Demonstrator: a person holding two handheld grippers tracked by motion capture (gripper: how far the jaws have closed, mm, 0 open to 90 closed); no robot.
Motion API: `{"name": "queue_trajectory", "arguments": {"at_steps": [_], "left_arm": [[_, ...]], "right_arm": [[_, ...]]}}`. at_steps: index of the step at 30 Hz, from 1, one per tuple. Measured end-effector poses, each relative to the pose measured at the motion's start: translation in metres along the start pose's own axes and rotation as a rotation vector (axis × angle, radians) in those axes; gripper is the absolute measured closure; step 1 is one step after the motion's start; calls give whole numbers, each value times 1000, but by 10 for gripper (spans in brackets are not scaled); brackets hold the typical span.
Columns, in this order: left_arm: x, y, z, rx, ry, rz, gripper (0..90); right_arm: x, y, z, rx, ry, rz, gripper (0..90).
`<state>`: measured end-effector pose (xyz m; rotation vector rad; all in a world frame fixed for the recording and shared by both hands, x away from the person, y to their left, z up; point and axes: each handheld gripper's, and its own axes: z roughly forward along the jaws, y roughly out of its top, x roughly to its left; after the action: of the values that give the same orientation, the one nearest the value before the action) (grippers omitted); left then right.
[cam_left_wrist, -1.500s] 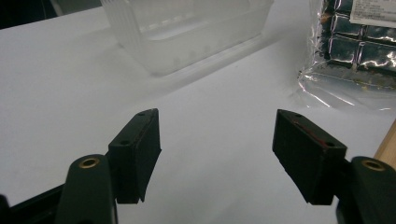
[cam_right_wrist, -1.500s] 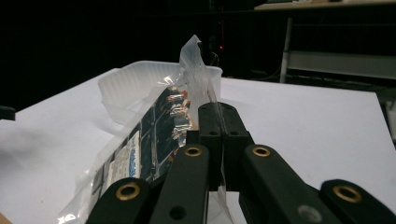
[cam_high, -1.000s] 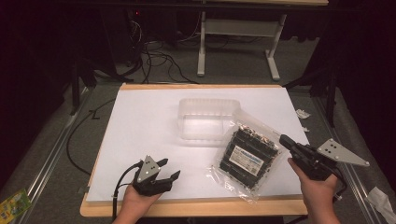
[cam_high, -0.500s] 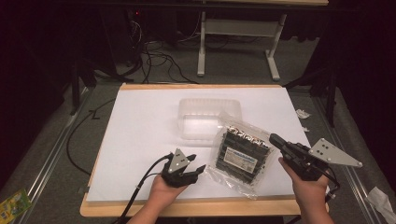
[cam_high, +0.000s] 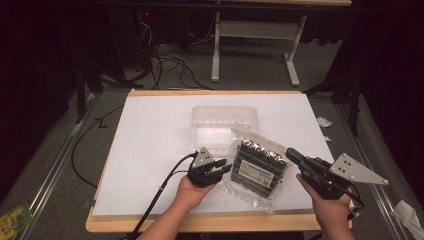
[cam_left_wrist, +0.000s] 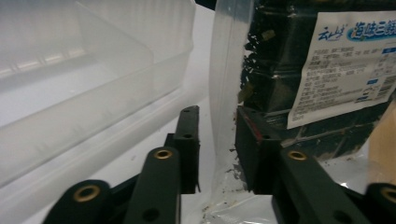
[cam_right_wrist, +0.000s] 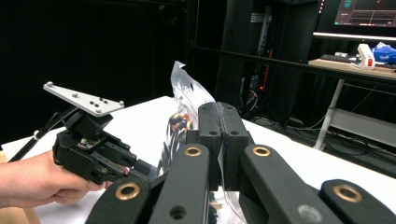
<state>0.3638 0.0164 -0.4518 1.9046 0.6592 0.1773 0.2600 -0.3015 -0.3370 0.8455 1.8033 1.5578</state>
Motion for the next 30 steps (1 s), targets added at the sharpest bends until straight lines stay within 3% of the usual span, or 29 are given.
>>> {"name": "queue_trajectory", "arguments": {"at_steps": [3,5,6,7,13,16,17,18,21,23,25,30], "left_arm": [[-4,-1,1,0,20,16,850],[-5,-1,0,2,21,17,863],[-6,-1,0,0,25,26,889],[-9,-2,-1,-11,41,48,897],[-13,-2,-3,-15,53,63,900],[-13,-3,-2,-16,62,64,900],[-12,-4,-1,-17,65,61,900],[-12,-4,-1,-17,65,61,900],[-12,-4,-1,-21,68,64,900],[-12,-5,-1,-22,69,65,900],[-13,-5,-1,-23,69,66,900],[-13,-5,-1,-23,68,69,900]], "right_arm": [[0,-1,-1,0,-2,6,900],[-1,-2,-2,-3,-3,2,900],[-2,-3,-3,-6,-5,25,900],[-3,-4,-3,-9,-5,23,900],[-5,-4,-6,-11,-9,41,879],[-7,-4,-6,-9,-7,59,801],[-8,-4,-6,-10,-10,73,724],[-8,-4,-6,-10,-10,73,724],[-13,-5,-9,0,-12,103,512],[-14,-6,-9,1,-9,107,472],[-17,-10,-9,12,-8,129,347],[-17,-19,-4,47,4,142,256]]}}
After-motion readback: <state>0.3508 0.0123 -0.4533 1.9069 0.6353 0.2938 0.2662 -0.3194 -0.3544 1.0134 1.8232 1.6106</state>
